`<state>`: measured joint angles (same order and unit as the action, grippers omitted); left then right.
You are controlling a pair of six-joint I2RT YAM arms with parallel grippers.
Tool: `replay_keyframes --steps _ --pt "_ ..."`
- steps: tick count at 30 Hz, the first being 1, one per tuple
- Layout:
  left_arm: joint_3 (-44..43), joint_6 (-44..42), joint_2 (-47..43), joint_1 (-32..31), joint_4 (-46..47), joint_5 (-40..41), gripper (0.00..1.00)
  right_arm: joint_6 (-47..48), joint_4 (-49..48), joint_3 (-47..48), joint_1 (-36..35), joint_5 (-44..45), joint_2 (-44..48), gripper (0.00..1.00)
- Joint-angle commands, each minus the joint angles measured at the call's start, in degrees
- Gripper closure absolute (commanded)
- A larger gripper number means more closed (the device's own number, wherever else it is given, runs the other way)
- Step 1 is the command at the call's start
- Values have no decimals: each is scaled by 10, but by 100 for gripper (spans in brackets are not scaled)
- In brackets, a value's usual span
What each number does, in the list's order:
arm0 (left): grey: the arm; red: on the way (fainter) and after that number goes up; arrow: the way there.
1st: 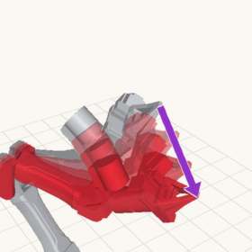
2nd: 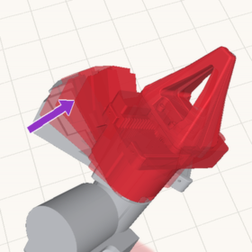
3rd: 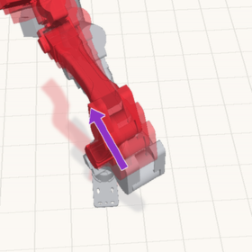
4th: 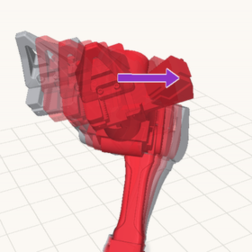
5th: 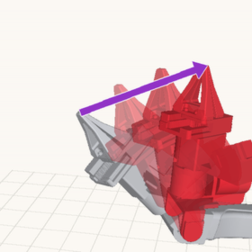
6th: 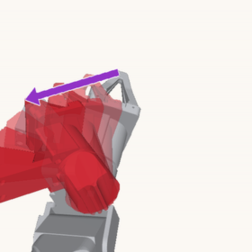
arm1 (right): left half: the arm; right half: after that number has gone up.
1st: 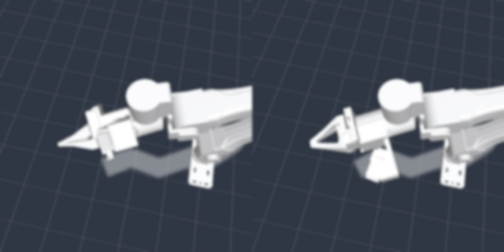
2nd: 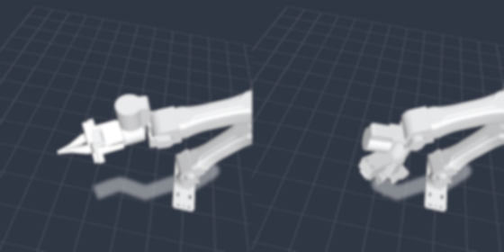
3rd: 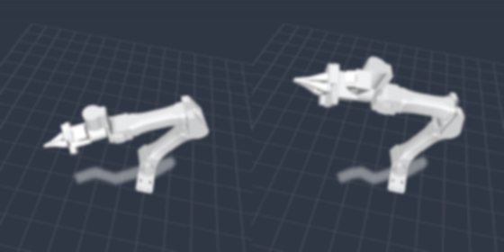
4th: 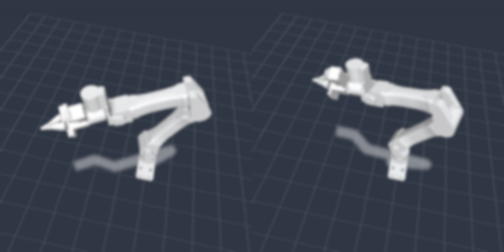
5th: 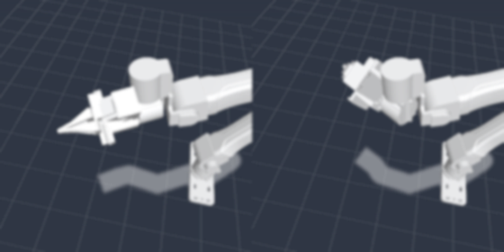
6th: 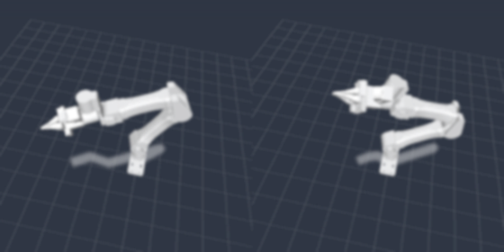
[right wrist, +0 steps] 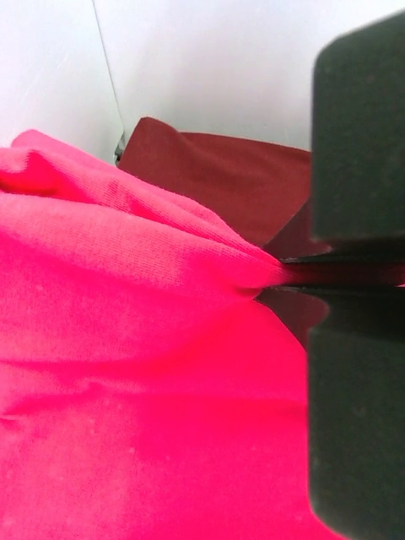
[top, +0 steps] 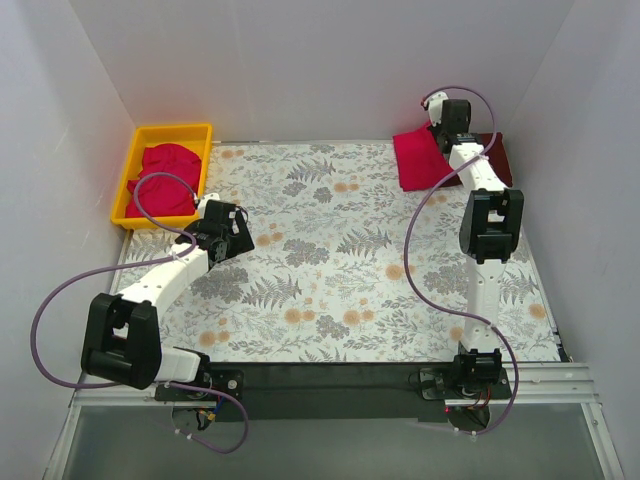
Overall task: Fold and stack the t-shirts
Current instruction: Neatly place the folded tshirt to the corner
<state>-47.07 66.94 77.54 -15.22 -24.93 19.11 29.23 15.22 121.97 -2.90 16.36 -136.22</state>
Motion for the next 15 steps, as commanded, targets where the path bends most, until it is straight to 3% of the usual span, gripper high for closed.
replay_keyframes --steps 1,15 --pt "-6 2 -6 0 1 16 10 14 -53 -3 11 9 56 99" --pt "-7 -1 -4 0 3 8 10 12 -58 -7 23 -23 102 99"
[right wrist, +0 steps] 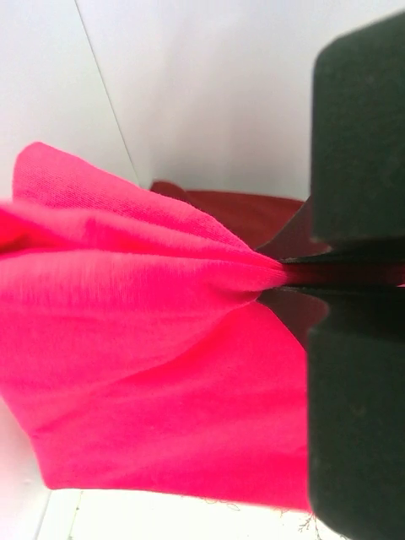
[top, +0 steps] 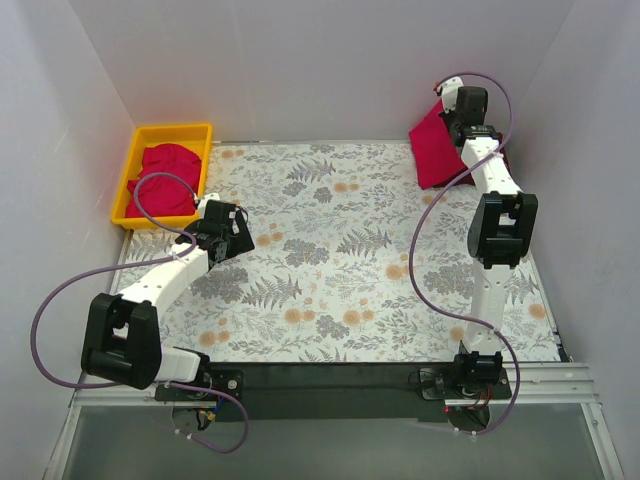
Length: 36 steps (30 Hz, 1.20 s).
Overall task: Fold and stack the t-shirts
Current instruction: Neatly place the folded tshirt to the corner
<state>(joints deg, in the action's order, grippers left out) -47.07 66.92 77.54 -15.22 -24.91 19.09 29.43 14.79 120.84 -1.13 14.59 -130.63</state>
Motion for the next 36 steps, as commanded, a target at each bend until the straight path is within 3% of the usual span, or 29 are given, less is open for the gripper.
replay_keyframes --steps 1,12,24,32,33,36 --pt "-7 -1 -4 0 2 9 10 10 -54 5 5 -5 46 99" --pt "-6 -5 7 0 3 4 10 11 -85 -25 41 25 6 98" --pt "-14 -7 38 0 4 -11 10 75 -220 -41 54 83 -52 96" --pt "-19 -10 53 1 3 -17 10 85 -255 -31 55 104 -90 94" --pt "-20 -10 53 0 3 -17 10 85 -257 -34 55 109 -94 92" --pt "-20 -10 53 0 3 -20 10 87 -281 -50 55 133 -96 70"
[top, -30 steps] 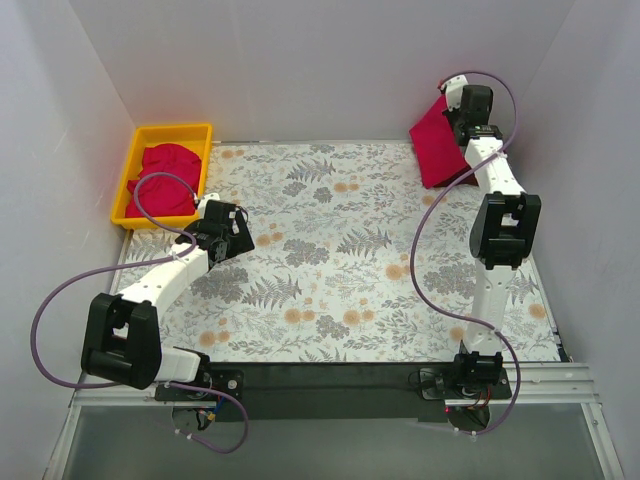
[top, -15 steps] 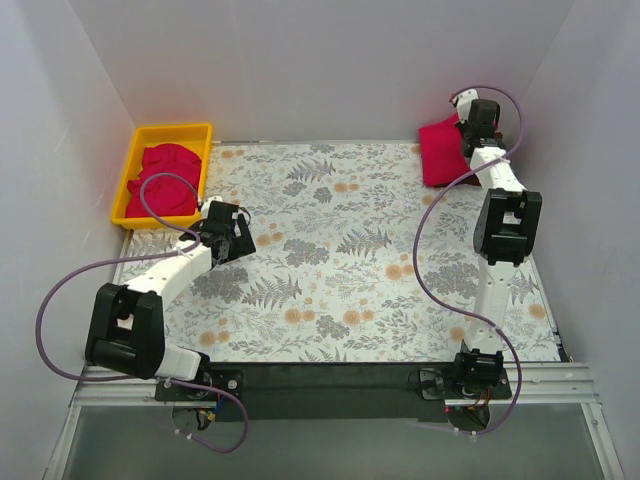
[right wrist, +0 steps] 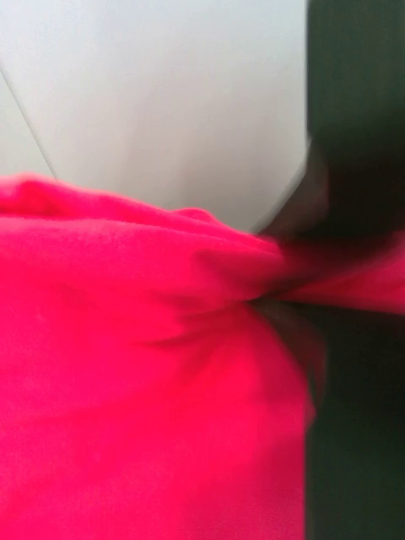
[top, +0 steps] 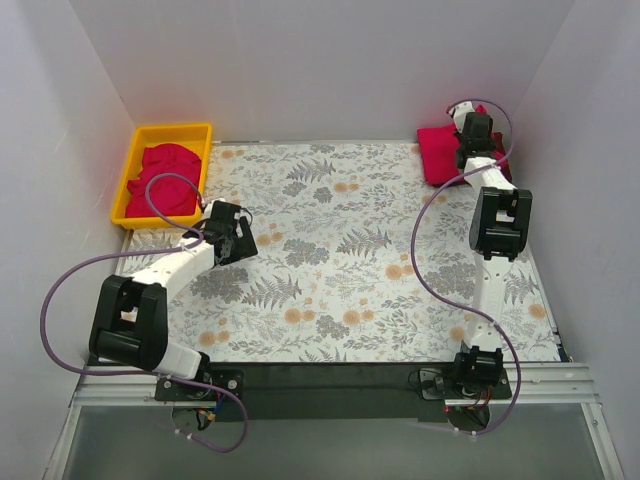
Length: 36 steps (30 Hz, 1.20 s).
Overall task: Fold and stack the t-shirts
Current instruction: Neatly place the folded tshirt to the corner, then reset both grippers
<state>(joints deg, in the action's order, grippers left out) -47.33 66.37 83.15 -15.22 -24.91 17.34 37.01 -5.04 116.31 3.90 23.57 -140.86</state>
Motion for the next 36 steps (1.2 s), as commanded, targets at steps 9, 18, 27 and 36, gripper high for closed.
replay_keyframes --steps 9,18,27,36 --pt "-14 -6 -25 1 5 -11 10 -25 -122 -42 5 114 58 24" --pt "-5 -6 -104 0 13 -13 9 -122 -120 -199 -14 114 247 12" --pt "18 5 -226 0 28 28 3 -334 71 -370 -38 41 534 2" --pt "27 21 -416 0 -34 88 2 -452 234 -565 -38 -122 896 2"
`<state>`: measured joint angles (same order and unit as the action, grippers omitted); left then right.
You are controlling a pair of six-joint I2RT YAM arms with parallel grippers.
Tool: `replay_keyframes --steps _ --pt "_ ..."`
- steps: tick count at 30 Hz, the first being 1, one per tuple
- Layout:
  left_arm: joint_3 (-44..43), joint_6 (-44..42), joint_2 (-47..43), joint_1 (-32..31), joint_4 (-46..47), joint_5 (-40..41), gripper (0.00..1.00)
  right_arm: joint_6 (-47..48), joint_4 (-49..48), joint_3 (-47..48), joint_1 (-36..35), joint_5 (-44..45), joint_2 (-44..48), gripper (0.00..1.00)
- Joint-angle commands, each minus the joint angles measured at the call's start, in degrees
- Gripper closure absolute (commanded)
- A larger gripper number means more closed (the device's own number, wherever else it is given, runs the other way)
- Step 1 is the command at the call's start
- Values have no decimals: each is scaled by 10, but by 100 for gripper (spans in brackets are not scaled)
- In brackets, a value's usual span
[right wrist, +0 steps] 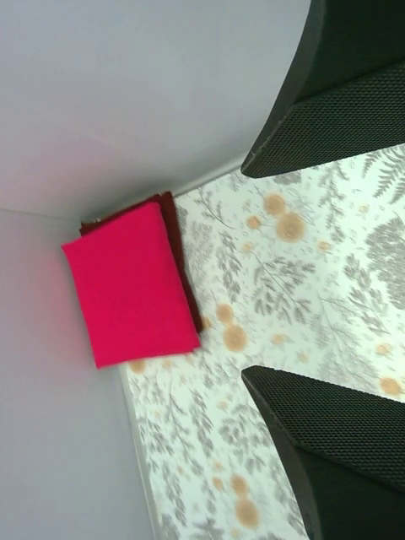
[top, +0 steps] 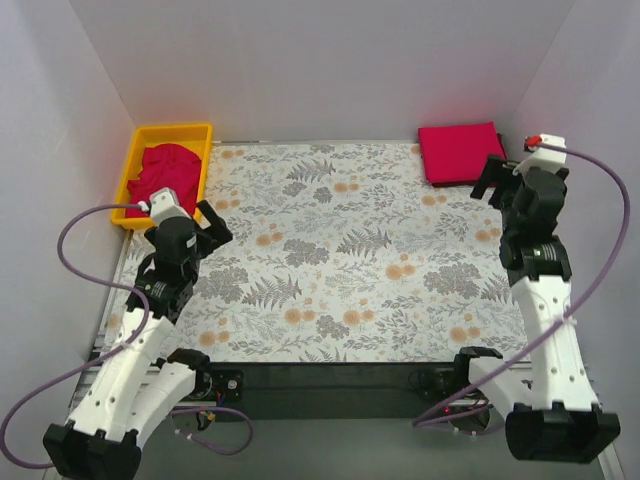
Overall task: Fold and stack the t-shirts
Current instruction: Reset both grippers
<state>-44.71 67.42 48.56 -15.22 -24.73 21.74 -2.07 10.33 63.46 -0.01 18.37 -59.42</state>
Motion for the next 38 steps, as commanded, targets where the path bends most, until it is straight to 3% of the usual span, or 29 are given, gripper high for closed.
replay_keyframes --steps 1,5,11,23,38 --pt "4 11 -92 0 -52 49 2 -69 93 -65 1 -78 112 2" --pt "6 32 -198 -1 -110 67 2 -87 127 -144 1 -144 281 2" --pt "11 81 -310 -2 -168 119 2 -97 144 -243 -43 -143 410 2" --pt "95 70 -448 -7 -110 96 2 -68 116 -316 -70 -106 473 2" --pt "130 67 -485 -6 -82 103 2 -67 115 -316 -87 -98 486 2"
